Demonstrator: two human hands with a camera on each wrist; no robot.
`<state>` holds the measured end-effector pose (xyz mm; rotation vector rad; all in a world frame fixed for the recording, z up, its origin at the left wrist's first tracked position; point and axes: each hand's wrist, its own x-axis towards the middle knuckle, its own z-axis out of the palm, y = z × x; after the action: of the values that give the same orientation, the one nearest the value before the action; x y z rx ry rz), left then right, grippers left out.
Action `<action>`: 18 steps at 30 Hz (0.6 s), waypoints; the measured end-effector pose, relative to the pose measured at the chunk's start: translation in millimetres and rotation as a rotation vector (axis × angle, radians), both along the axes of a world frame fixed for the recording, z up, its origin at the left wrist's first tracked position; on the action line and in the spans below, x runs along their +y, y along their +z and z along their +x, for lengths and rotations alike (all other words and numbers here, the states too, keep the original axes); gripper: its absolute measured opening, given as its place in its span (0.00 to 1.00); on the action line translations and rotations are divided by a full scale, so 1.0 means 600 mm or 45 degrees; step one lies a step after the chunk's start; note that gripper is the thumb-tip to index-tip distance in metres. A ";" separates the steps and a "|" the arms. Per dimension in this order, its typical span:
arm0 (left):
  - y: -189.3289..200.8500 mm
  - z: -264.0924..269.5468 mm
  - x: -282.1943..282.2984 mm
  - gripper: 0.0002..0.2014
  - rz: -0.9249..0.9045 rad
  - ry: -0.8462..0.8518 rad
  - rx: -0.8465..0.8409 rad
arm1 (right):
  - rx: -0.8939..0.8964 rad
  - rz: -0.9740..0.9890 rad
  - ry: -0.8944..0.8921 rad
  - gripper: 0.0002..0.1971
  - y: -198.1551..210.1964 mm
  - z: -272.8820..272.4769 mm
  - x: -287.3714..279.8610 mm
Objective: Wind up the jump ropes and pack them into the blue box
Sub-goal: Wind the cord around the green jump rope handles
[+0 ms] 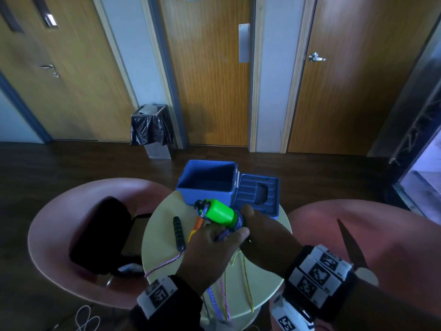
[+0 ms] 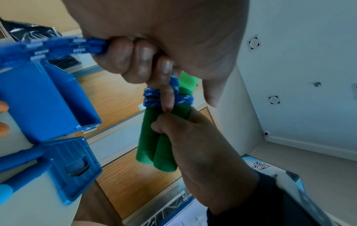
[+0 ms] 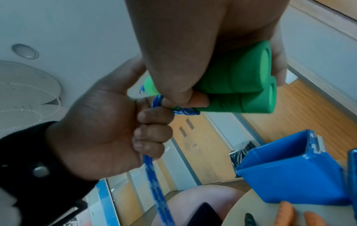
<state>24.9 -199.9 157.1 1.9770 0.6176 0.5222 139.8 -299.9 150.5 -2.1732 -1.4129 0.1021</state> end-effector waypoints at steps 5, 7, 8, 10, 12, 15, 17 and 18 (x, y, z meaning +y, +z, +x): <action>0.000 0.002 0.007 0.26 -0.077 0.171 -0.095 | 0.053 -0.026 0.102 0.15 0.002 -0.026 -0.005; 0.001 -0.004 0.007 0.24 -0.120 0.173 -0.139 | 0.207 0.001 0.124 0.18 0.005 -0.032 -0.009; 0.005 -0.007 0.007 0.24 -0.134 0.169 -0.157 | 0.299 0.025 0.125 0.19 0.006 -0.032 -0.010; 0.009 -0.012 0.009 0.24 -0.121 0.152 -0.182 | 0.467 0.069 0.106 0.19 0.006 -0.034 -0.010; 0.013 -0.013 0.008 0.24 -0.090 0.156 -0.172 | 0.521 0.100 0.060 0.19 0.003 -0.034 -0.008; 0.019 -0.016 0.005 0.24 -0.054 0.140 -0.110 | 0.406 0.117 -0.046 0.17 0.007 -0.029 -0.001; 0.021 -0.018 -0.001 0.23 -0.030 0.096 -0.060 | 0.336 0.097 -0.090 0.16 0.015 -0.025 0.002; 0.022 -0.019 -0.005 0.23 -0.020 0.091 -0.042 | 0.304 0.077 -0.102 0.16 0.019 -0.024 0.003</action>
<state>13.7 -202.8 170.4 1.9332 0.6715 0.5906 125.6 -298.2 161.7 -2.0872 -1.1792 0.2765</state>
